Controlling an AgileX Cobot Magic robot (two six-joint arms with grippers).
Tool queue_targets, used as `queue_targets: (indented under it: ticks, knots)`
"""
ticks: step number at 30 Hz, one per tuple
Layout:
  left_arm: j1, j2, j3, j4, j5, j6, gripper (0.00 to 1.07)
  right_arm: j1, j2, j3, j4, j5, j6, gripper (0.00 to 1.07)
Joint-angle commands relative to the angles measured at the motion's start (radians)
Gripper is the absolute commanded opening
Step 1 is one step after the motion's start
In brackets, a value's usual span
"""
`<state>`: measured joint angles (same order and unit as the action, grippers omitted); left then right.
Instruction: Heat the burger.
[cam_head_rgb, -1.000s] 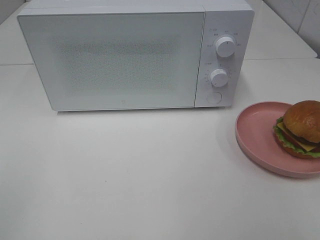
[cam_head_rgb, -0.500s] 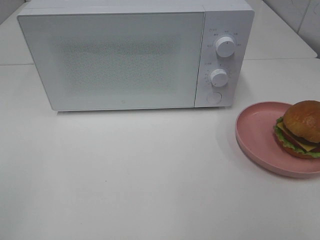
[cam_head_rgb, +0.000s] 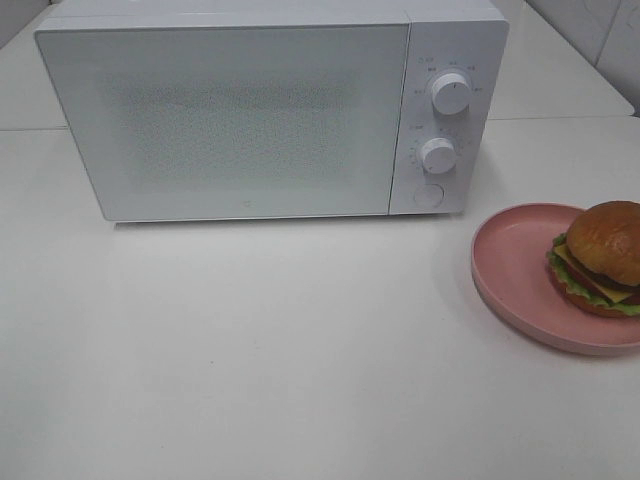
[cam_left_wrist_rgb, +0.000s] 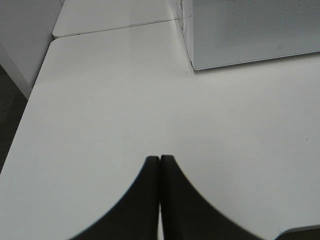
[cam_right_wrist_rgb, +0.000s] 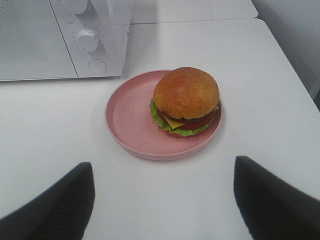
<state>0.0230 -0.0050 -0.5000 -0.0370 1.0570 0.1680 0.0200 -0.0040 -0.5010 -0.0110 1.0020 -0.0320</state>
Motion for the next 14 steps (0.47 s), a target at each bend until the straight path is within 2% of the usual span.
queue_targets:
  ticks: [1, 14]
  knots:
    - [0.001, -0.025, 0.002, -0.007, -0.016, 0.001, 0.00, -0.005, -0.027, 0.001, -0.005, 0.000, 0.003, 0.73]
    - [0.001, -0.026, 0.002, -0.007, -0.016, 0.001, 0.00, -0.005, -0.027, 0.001, -0.005, 0.000, 0.003, 0.73]
